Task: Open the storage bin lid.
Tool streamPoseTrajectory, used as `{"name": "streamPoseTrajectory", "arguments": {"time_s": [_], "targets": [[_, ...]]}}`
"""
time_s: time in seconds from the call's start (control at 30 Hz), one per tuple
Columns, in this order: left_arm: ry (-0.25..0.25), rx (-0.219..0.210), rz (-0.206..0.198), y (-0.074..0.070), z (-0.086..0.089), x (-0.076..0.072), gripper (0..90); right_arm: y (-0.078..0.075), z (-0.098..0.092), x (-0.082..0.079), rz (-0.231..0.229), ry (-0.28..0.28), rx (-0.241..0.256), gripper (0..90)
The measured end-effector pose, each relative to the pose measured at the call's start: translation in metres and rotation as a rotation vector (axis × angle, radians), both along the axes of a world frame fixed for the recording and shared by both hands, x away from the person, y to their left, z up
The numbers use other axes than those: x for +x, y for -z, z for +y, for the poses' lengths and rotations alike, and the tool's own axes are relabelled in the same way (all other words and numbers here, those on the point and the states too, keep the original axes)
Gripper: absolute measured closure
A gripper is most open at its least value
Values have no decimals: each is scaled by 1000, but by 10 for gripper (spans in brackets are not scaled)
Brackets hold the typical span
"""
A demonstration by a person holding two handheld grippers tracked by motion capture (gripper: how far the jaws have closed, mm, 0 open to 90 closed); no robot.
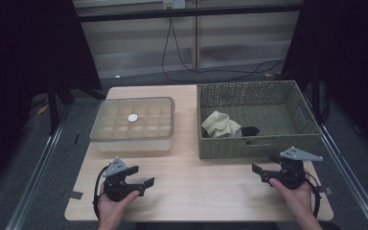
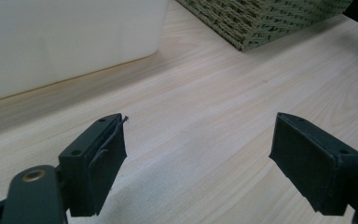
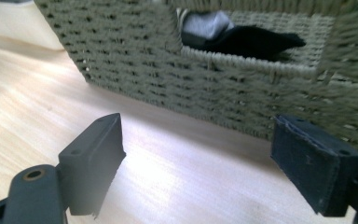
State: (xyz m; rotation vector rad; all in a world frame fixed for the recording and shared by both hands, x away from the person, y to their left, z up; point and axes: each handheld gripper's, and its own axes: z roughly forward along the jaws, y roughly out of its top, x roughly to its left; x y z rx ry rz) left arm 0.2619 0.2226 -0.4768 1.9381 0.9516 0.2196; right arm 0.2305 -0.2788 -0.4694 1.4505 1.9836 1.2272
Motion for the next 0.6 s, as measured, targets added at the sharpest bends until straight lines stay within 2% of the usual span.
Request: {"name": "streamPoseTrajectory", "arguments": {"time_s": [0.1, 0.2, 0.57, 0.6], "targets": [[-5, 33, -7, 1, 0, 0, 172, 0, 1, 0, 10, -9, 13, 175], [-7, 33, -5, 1, 0, 1, 172, 0, 1, 0, 16, -24, 30, 183], [15, 19, -3, 0, -1, 0, 173, 3, 6, 1, 46, -56, 13, 234], [15, 4, 0, -1, 0, -1, 173, 3, 8, 1, 40, -59, 8, 236]]}}
